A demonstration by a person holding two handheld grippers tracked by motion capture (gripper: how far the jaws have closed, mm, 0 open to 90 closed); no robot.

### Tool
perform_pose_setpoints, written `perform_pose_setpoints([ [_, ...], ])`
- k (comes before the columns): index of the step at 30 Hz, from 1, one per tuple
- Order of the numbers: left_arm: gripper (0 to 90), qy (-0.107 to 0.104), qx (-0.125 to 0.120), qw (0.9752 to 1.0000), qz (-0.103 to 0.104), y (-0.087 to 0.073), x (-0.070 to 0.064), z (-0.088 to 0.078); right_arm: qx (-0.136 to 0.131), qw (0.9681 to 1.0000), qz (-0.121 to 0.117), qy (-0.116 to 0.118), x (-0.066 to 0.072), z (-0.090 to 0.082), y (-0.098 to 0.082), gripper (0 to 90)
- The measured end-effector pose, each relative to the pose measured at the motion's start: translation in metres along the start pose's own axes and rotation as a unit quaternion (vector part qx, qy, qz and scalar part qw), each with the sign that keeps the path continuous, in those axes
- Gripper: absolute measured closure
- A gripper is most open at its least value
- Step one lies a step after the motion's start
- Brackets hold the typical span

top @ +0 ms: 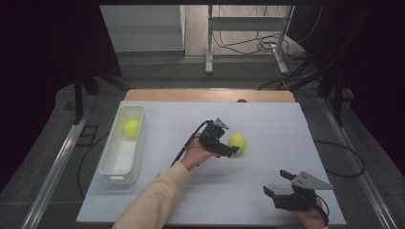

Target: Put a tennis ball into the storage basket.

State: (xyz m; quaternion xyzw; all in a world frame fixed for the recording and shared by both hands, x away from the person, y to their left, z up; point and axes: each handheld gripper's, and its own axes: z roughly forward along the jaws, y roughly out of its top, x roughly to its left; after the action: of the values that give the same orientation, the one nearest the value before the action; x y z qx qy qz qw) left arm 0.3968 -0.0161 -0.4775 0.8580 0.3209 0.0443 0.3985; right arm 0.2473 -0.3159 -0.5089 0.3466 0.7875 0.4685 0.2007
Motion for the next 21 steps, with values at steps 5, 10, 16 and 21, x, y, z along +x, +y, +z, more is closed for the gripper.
perform_pose_setpoints([
  [5,8.3,-0.001,0.002,1.0000,-0.004,0.002,0.002,0.005,0.000,1.0000,0.000,0.000,0.000,0.000,0.000,11.4],
  [10,8.4,0.005,0.007,0.9999,-0.006,0.004,0.003,0.013,-0.001,1.0000,0.001,0.000,0.000,0.000,0.000,11.4],
  [16,8.3,0.006,0.013,0.9999,-0.009,0.006,0.004,0.021,-0.001,1.0000,0.002,0.001,0.000,0.000,0.000,11.4],
  [21,8.3,0.006,0.014,0.9999,-0.008,0.008,0.005,0.026,-0.001,1.0000,0.001,0.000,-0.001,0.000,0.000,11.4],
])
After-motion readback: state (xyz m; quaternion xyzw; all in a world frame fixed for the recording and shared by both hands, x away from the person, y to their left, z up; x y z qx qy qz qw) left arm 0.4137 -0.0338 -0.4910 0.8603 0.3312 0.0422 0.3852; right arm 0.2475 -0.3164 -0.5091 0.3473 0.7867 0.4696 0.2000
